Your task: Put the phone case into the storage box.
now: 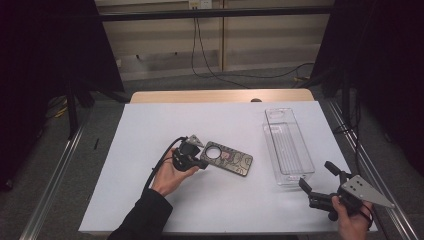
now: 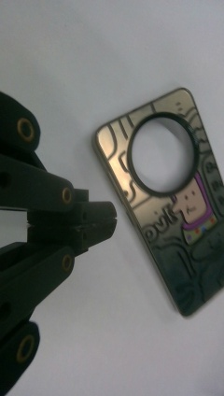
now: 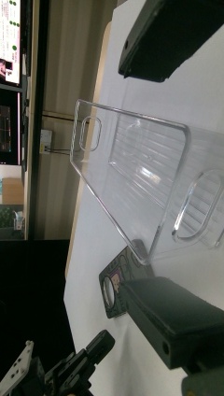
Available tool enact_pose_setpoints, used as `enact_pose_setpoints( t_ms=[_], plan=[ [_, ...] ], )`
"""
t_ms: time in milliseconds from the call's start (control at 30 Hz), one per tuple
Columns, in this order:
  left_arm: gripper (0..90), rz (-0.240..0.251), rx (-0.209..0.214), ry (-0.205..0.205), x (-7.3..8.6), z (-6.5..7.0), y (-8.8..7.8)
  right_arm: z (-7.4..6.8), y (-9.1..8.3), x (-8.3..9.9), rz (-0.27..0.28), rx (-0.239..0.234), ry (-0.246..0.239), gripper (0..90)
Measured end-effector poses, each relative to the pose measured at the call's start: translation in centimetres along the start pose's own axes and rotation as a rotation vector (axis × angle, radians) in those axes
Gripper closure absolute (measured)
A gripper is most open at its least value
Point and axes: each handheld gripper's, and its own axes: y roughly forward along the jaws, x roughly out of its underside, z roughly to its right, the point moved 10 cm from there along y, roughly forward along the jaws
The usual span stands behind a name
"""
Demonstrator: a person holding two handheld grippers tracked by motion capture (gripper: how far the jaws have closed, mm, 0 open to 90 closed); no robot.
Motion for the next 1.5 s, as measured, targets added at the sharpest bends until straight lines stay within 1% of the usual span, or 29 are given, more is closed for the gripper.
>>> enact_pose_setpoints(
  t_ms=[33,100,133,200,300,400,433,500,600,633,733,767,833,867,900,1033,1067,1100,1133,1167,1200,1233,1333,1400,1467,1500],
  plan=[
    [90.0,-0.014,0.005,-0.006,0.1,-0.1,0.2,0.0,0.0,0.0,0.0,-0.001,0.001,0.0],
    [90.0,-0.038,-0.01,-0.009,0.3,-0.4,0.5,0.0,0.0,0.0,0.0,-0.003,0.002,0.0],
    [90.0,-0.044,-0.012,-0.004,0.3,-0.6,0.6,-0.1,0.0,0.0,0.0,-0.004,0.002,0.0],
    [90.0,-0.049,-0.013,-0.009,0.4,-0.7,0.7,-0.1,0.0,0.0,0.0,-0.005,0.003,0.0],
    [90.0,-0.067,-0.03,-0.014,0.3,-1.0,1.2,-0.2,0.0,0.0,-0.001,-0.007,-0.001,0.0],
    [90.0,-0.074,-0.03,-0.011,0.2,-1.0,1.3,-0.1,0.0,0.0,0.0,-0.005,0.003,0.0],
    [90.0,-0.09,-0.032,-0.009,0.3,-1.2,1.5,-0.1,0.0,0.0,-0.001,-0.006,-0.001,0.0],
    [90.0,-0.08,-0.039,-0.014,0.2,-1.2,1.6,-0.1,0.0,0.0,0.0,-0.005,0.0,0.0],
    [90.0,-0.081,-0.046,-0.012,0.1,-1.5,1.6,-0.1,0.0,0.0,-0.001,-0.006,-0.002,0.0],
    [90.0,-0.076,-0.045,-0.024,0.1,-1.6,1.7,-0.1,0.0,0.0,-0.001,-0.006,-0.002,0.0],
    [90.0,-0.082,-0.044,-0.012,0.0,-1.7,1.6,-0.1,0.0,0.0,-0.001,-0.005,-0.001,0.0],
    [90.0,-0.08,-0.05,-0.02,0.0,-1.8,1.7,-0.1,0.0,0.0,-0.001,-0.006,-0.002,0.0],
    [90.0,-0.076,-0.048,-0.023,-0.1,-2.1,1.7,-0.1,0.0,0.0,-0.001,-0.005,-0.002,0.0],
    [90.0,-0.072,-0.046,-0.033,-0.1,-2.2,1.7,-0.1,0.0,0.0,-0.001,-0.006,-0.002,0.0],
    [90.0,-0.076,-0.056,-0.026,-0.2,-2.4,1.7,-0.1,0.0,0.0,-0.001,-0.005,-0.003,0.0],
    [90.0,-0.078,-0.06,-0.031,-0.3,-2.8,1.7,-0.1,0.0,0.0,-0.001,-0.005,-0.003,0.0],
    [90.0,-0.075,-0.065,-0.04,-0.3,-2.9,1.8,-0.1,0.0,0.0,-0.002,-0.006,-0.003,0.0],
    [90.0,-0.073,-0.074,-0.037,-0.4,-3.1,1.8,-0.1,0.0,0.0,-0.001,-0.005,0.0,0.0],
    [90.0,-0.073,-0.074,-0.037,-0.4,-3.1,1.8,-0.1,0.0,0.0,-0.001,-0.005,0.0,0.0],
    [90.0,-0.068,-0.086,-0.046,-0.5,-3.3,1.8,-0.1,0.0,0.0,-0.002,-0.007,-0.001,0.0],
    [90.0,-0.066,-0.089,-0.048,-0.5,-3.5,1.8,-0.1,0.0,0.0,-0.001,-0.006,-0.003,0.0],
    [90.0,-0.063,-0.088,-0.058,-0.6,-3.7,1.9,-0.1,0.0,0.0,-0.001,-0.005,-0.003,0.0],
    [90.0,-0.064,-0.099,-0.053,-0.7,-3.9,1.9,0.0,0.0,0.0,0.001,-0.001,-0.002,0.0],
    [90.0,-0.058,-0.105,-0.067,-0.9,-4.2,2.0,0.0,0.0,0.0,0.0,-0.003,-0.004,0.0],
    [90.0,-0.057,-0.101,-0.069,-0.9,-4.2,2.0,-0.1,0.0,0.0,0.0,-0.004,-0.004,0.0],
    [90.0,-0.054,-0.108,-0.065,-1.0,-4.4,2.1,-0.1,0.0,0.0,-0.001,-0.005,-0.003,0.0]
  ],
)
